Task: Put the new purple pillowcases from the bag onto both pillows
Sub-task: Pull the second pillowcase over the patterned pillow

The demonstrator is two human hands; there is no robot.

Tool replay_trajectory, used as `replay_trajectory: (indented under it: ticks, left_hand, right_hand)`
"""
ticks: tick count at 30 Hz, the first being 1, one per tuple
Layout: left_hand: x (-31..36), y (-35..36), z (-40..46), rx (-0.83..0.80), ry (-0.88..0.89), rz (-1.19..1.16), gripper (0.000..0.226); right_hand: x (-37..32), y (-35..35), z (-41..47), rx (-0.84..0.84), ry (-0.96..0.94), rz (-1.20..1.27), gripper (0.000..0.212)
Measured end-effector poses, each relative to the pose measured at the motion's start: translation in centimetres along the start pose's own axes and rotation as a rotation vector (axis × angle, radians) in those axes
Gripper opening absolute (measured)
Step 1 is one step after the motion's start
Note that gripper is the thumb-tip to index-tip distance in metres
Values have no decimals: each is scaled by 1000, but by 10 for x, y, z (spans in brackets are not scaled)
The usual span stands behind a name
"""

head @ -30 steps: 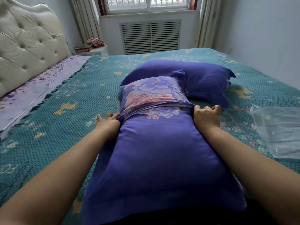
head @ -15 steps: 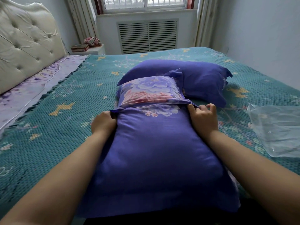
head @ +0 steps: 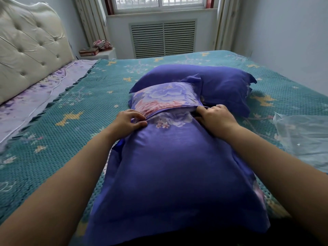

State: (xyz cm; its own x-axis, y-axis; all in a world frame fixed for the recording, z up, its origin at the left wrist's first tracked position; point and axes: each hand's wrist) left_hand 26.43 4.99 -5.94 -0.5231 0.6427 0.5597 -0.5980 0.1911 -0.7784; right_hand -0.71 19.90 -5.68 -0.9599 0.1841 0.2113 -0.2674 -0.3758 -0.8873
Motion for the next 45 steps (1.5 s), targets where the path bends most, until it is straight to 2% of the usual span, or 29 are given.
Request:
replay_trajectory:
  ticks: [2,4,6,8,11,13,14,17,20,22,23,26,30,36,38,42,45]
  left_hand:
    - [1,-2,4,23,21,132,19]
    - [10,1,6,119,4,339,20]
    - [19,10,5,156,-41,473,18]
    - [21,20,2,116,-81,418,23]
    - [21,20,4,100,-133,184,42]
    - [27,19,7,132,-141,179,39]
    - [31,19,7,153,-142,234,33]
    - [41,20,8,228,-148,357,30]
    - [53,13,14,331,-132,354,29]
    - [62,11,15,407,-55,349,26]
    - [65,11,13,448,-6,341,24]
    - [65,12,1,550,141,318,22]
    - [57,19,-22,561,309,377,23]
    - [60,23,-40,533,354,233,28]
    - [60,22,-47,528,377,215,34]
    - [55,24,-58,463,355,351,54]
    - [49,28,-65,442,324,456,49]
  right_hand:
    - [3,0,4,75,65,-137,25]
    - [4,4,5,90,178,-165,24]
    - [-5,6,4,136,165,-224,13]
    - [-13,13,1,241,90,-297,14]
    - [-11,16,2,517,-16,-307,15]
    - [-7,11,1,652,-31,-237,9]
    - [-7,9,2,667,-41,-172,7]
    - [-16,-7,8,504,67,102,36]
    - [-31,-28,22,59,295,468,79]
    - [-46,-34,32,-116,276,434,92]
    - [-52,-34,37,-139,251,372,84]
    - [-47,-30,44,-44,275,255,35]
    - [-16,-26,27,97,372,300,24]
    - [1,-22,-14,324,226,146,14]
    - [4,-17,-26,350,166,84,14]
    - [9,-2,-49,353,103,-13,26]
    - [6,3,-58,403,58,-58,37]
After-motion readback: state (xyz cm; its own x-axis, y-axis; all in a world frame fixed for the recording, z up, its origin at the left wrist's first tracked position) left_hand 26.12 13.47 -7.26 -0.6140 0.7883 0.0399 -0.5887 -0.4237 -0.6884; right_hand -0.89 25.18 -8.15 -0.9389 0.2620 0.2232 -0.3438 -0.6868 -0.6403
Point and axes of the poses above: each hand's wrist, its own z-axis towards the middle knuckle, its own y-axis out of the palm, x = y × z, and after that the axes turned 3 degrees about x, right-handed
